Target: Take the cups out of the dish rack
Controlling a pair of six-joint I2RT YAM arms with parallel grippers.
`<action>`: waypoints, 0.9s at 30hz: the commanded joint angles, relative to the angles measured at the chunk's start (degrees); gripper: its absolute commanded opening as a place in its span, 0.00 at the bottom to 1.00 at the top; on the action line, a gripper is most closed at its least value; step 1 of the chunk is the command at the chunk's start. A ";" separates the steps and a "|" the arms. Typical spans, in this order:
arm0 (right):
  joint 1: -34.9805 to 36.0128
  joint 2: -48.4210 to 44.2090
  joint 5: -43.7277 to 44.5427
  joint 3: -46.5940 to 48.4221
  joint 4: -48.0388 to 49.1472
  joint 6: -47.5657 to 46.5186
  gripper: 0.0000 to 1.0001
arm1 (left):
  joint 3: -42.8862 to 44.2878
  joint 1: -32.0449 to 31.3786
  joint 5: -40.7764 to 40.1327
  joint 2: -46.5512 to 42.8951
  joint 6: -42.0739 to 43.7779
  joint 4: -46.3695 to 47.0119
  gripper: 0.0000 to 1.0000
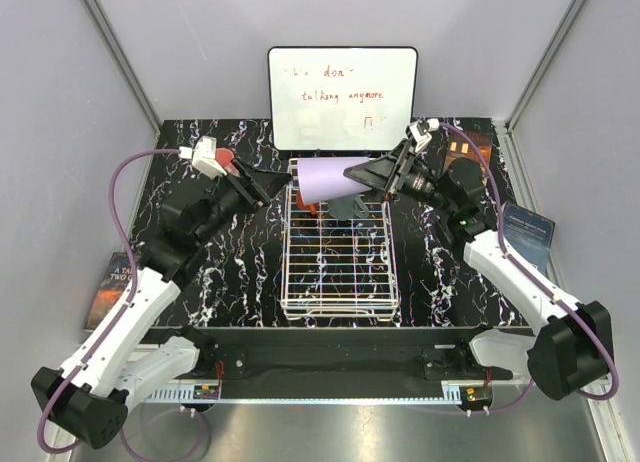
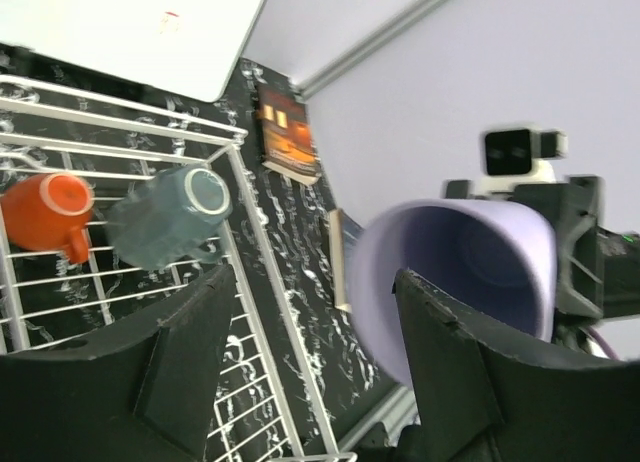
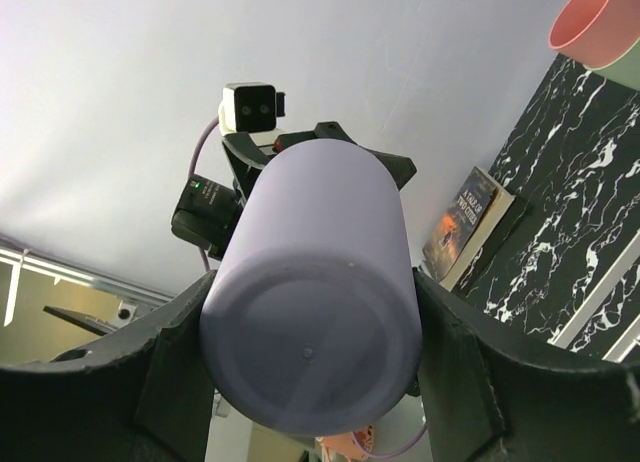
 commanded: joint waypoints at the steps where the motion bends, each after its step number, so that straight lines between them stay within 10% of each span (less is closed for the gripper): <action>1: -0.72 -2.52 3.17 1.00 -2.77 -3.04 0.00 | 3.29 -0.17 -4.33 -1.15 1.83 -2.22 0.68; 27: -0.54 8.02 -3.58 2.22 13.22 5.75 0.00 | 1.54 -0.70 15.26 1.66 -4.66 16.84 0.67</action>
